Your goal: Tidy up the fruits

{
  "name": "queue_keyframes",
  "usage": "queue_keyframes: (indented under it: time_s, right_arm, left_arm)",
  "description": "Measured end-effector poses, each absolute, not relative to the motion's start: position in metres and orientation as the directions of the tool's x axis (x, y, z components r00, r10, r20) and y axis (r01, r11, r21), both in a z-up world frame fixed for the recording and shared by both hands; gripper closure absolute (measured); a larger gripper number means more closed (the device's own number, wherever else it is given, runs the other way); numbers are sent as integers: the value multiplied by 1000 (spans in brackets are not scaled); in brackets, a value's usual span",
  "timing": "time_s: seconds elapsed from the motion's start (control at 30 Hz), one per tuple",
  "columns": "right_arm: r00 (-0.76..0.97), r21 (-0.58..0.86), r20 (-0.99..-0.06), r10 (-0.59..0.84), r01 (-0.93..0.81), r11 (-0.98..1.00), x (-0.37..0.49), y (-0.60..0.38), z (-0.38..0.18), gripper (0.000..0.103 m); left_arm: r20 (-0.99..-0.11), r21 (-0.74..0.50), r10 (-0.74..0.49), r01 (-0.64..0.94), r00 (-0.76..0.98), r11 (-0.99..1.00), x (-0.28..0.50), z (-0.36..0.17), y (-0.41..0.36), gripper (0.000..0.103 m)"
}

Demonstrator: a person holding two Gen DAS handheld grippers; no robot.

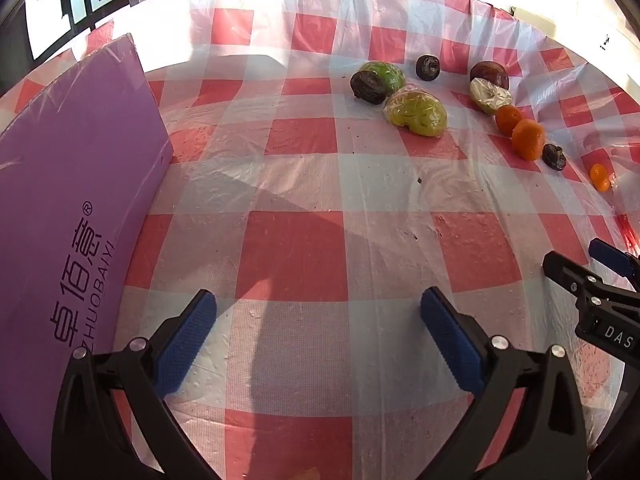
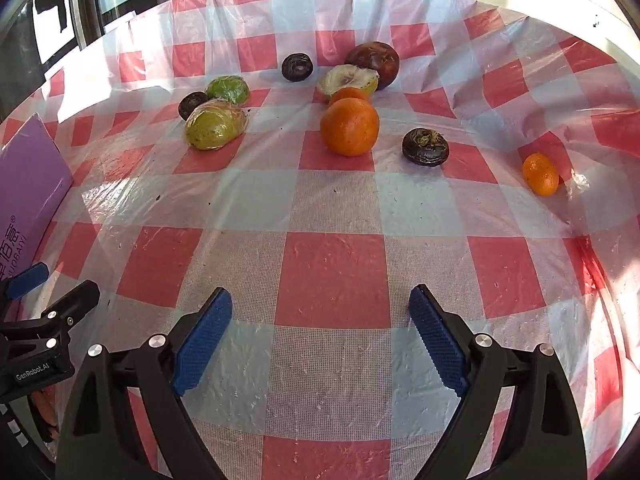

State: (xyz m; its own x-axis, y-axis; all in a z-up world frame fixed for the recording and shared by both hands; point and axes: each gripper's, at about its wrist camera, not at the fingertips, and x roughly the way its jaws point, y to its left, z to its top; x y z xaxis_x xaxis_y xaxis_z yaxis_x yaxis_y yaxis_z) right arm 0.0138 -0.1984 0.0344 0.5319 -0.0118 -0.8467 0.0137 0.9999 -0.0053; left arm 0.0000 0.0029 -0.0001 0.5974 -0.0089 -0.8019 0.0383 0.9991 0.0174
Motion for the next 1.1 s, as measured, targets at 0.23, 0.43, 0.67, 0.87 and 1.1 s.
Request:
queue_keyframes:
  time_s: [0.23, 0.43, 0.67, 0.87, 1.1]
  right_arm:
    - [533, -7, -846, -14, 14, 1000, 13, -197, 34, 16]
    - [532, -6, -847, -13, 14, 1000, 14, -197, 35, 16]
    - [531, -6, -847, -13, 14, 1000, 15, -197, 36, 16]
    - [530, -5, -848, -12, 15, 1000, 15, -198, 36, 16]
    - [506, -7, -863, 2, -15, 1000, 18, -199, 37, 16]
  left_arm:
    - [-801, 15, -11, 38, 598, 999, -1, 0, 4, 1]
    - [-802, 18, -9, 38, 598, 999, -1, 0, 3, 1]
    - [-801, 20, -7, 39, 598, 999, -1, 0, 3, 1]
    - [-801, 20, -7, 39, 598, 999, -2, 0, 3, 1]
    - [-804, 17, -3, 28, 595, 999, 0, 0, 3, 1]
